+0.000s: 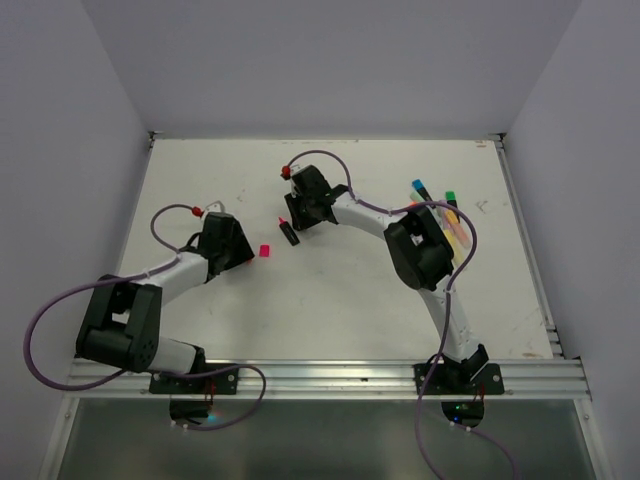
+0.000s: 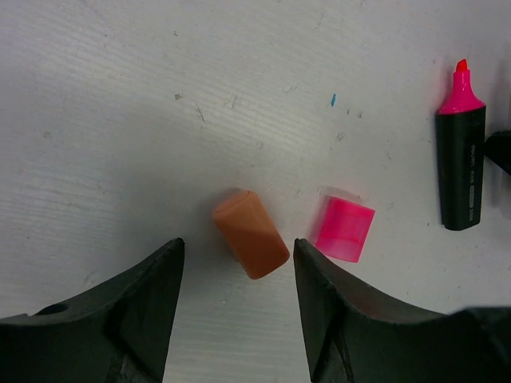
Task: Open the pen caps
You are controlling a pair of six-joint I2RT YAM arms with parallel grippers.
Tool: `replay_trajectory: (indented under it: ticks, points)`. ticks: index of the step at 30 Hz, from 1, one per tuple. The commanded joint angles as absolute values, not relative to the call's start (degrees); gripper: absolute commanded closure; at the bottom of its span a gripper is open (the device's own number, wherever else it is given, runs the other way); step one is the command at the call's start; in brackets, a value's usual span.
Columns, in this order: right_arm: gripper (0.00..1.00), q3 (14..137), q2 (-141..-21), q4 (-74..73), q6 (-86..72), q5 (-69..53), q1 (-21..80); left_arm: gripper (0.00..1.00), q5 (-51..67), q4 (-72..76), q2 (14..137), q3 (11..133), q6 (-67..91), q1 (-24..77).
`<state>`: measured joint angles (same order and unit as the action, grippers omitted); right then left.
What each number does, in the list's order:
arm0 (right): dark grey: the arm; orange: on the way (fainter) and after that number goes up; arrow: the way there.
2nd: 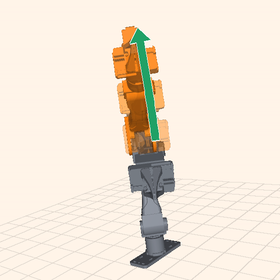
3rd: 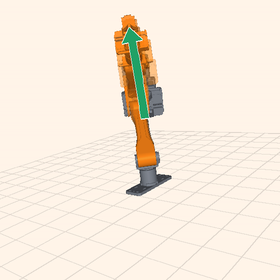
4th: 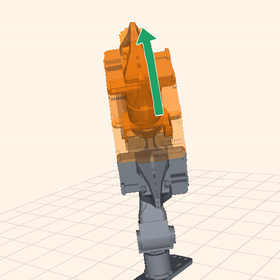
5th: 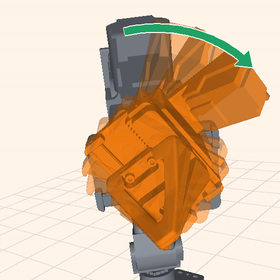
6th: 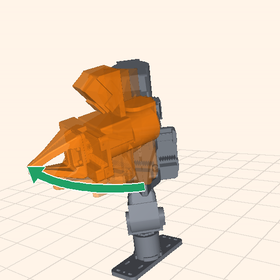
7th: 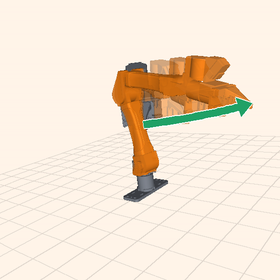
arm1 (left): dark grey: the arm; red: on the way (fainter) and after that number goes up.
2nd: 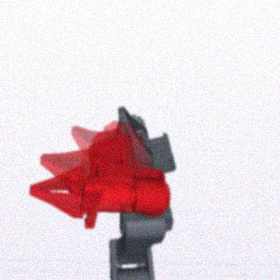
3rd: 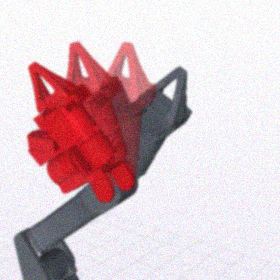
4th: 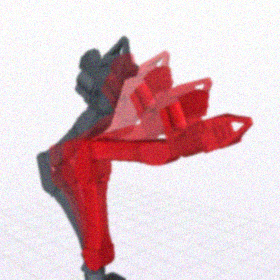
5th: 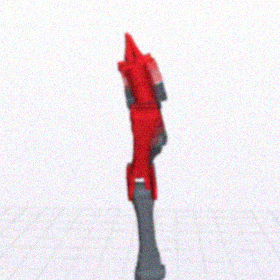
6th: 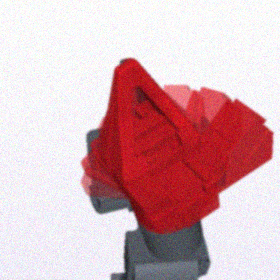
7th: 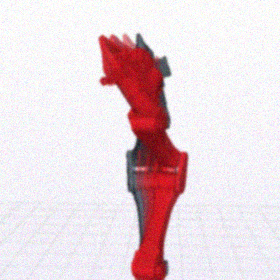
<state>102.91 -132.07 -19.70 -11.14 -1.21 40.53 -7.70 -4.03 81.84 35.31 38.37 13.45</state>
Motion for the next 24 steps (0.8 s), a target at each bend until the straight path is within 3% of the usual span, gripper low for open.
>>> replay_trajectory:
  ticks: [1, 17, 24]
  points:
    - [0.71, 102.8, -131.2, -18.8, -11.4, -2.7, 40.6, 0.39, -8.1, -4.7, 78.4, 34.6, 38.7, 12.8]
    - [0.51, 100.6, -125.4, -19.4, -10.7, 1.8, 40.6, 0.33, -3.3, -6.6, 67.9, 36.5, 39.1, 12.8]
    - [0.26, 89.5, -109.0, -22.8, -13.9, 16.1, 38.9, 0.25, 3.6, -6.6, 58.9, 35.9, 38.9, 12.8]
